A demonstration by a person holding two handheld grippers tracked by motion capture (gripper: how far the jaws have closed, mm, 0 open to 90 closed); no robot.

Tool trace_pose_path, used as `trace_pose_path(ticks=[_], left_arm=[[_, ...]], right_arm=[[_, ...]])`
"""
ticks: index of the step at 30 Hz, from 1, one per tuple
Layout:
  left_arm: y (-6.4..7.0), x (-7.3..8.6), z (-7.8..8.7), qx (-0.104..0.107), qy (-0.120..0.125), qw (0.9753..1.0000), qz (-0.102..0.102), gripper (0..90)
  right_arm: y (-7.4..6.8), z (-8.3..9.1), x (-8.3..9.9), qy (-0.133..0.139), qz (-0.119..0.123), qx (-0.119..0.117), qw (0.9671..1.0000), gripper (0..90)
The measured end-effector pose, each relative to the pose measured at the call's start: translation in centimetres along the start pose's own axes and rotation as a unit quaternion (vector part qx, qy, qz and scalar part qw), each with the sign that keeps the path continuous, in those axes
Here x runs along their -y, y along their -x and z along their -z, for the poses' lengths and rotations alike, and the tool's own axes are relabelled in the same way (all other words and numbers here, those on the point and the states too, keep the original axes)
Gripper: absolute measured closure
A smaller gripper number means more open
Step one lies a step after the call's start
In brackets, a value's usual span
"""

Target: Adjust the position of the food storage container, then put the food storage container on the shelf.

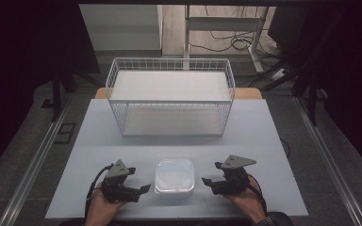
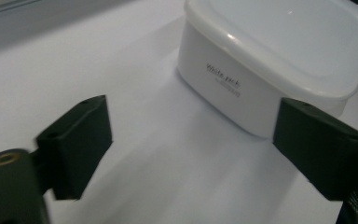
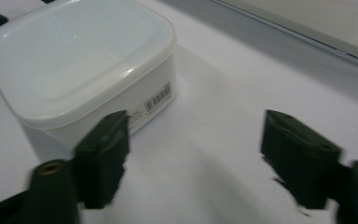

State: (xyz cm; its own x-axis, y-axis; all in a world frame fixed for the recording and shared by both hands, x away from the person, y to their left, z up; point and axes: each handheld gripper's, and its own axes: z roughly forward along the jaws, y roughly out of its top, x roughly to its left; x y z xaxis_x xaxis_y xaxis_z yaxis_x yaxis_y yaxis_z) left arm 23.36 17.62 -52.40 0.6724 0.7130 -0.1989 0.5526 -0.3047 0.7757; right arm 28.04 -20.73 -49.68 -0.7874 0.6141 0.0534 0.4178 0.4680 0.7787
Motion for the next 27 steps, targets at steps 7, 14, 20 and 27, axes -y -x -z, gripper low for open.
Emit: trace_pose_path(ticks=[7,14,20,27], left_arm=[[-0.4,0.0,0.6,0.005,0.012,0.9999,0.011,5.5],[0.0,-0.6,0.8,0.020,0.016,0.9996,0.012,5.6],[1.0,-2.0,0.7,0.031,0.020,0.9993,-0.001,9.5],[1.3,-2.9,0.1,0.046,0.021,0.9987,0.002,13.8]], right_arm=[[-0.2,-0.1,0.0,0.005,-0.005,0.004,1.0000,7.7],[-0.8,0.0,-0.8,0.001,-0.021,0.031,0.9993,0.0],[-1.6,0.3,-1.8,0.006,-0.033,-0.008,0.9994,5.2],[-2.2,0.1,-2.7,0.022,-0.042,-0.042,0.9980,11.9]])
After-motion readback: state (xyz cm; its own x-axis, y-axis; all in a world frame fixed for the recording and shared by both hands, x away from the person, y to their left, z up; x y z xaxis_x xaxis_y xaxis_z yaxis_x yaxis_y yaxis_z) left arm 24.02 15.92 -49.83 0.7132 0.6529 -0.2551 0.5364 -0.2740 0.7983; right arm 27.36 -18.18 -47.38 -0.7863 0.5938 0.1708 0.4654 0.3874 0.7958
